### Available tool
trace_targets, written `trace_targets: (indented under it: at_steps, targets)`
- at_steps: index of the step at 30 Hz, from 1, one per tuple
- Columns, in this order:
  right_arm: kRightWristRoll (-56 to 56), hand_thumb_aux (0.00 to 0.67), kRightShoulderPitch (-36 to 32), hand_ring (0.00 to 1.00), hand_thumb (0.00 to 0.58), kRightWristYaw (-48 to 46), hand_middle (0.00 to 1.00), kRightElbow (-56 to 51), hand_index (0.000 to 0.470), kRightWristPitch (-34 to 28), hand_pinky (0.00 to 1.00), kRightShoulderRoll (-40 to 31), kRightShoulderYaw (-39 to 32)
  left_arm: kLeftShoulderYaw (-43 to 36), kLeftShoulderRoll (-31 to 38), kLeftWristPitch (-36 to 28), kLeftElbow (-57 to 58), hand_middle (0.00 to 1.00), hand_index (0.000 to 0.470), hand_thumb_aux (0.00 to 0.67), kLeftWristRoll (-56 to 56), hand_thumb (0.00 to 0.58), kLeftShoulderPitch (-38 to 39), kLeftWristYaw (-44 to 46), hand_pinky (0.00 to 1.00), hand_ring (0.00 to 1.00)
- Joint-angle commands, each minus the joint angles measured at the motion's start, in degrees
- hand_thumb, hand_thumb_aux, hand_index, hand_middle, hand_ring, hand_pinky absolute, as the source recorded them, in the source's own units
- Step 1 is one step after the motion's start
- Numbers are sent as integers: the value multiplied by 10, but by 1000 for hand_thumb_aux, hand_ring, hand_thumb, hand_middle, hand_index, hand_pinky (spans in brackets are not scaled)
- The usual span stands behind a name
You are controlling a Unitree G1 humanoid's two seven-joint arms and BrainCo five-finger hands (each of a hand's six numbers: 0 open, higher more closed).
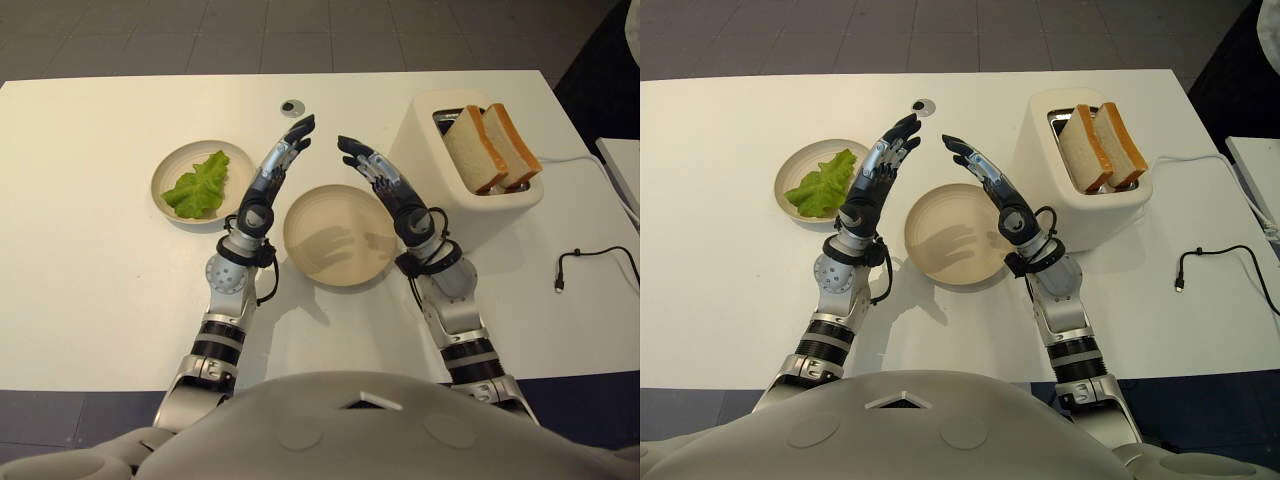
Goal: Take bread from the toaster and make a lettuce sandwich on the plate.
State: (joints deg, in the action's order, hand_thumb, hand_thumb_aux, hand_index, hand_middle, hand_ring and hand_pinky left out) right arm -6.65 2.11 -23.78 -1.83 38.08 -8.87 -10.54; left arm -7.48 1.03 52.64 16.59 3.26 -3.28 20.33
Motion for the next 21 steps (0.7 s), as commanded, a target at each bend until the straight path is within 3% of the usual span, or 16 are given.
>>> trace_targets:
  at_steps: [1, 5, 8, 14, 18, 21]
  targets:
    - [2, 0, -8, 0, 0, 12, 0, 5, 0, 4, 0, 2, 15, 11, 6, 10, -6, 0, 0, 0, -57, 0, 3, -31, 0, 0]
    - [2, 0, -7, 0, 0, 16, 0, 16, 0, 3, 0, 2, 18, 10, 12, 15, -4, 0, 0, 0, -84, 0, 2, -52, 0, 0]
    - [20, 0, 4, 0, 0, 28, 0, 82, 0, -2, 0, -12, 36, 7, 18, 16, -4, 0, 0, 0, -80, 0, -2, -59, 0, 0]
    - [69, 0, -27, 0, 0, 53, 0, 221, 0, -78, 0, -147, 232, 1, 23, 14, -11, 0, 0, 0, -77, 0, -1, -67, 0, 0]
    - [117, 0, -34, 0, 0, 51, 0, 190, 0, -160, 0, -237, 317, -3, 25, 14, -9, 0, 0, 0, -77, 0, -3, -71, 0, 0]
    - [177, 0, -26, 0, 0, 44, 0, 143, 0, -210, 0, -298, 337, -6, 27, 14, -6, 0, 0, 0, -77, 0, -5, -74, 0, 0]
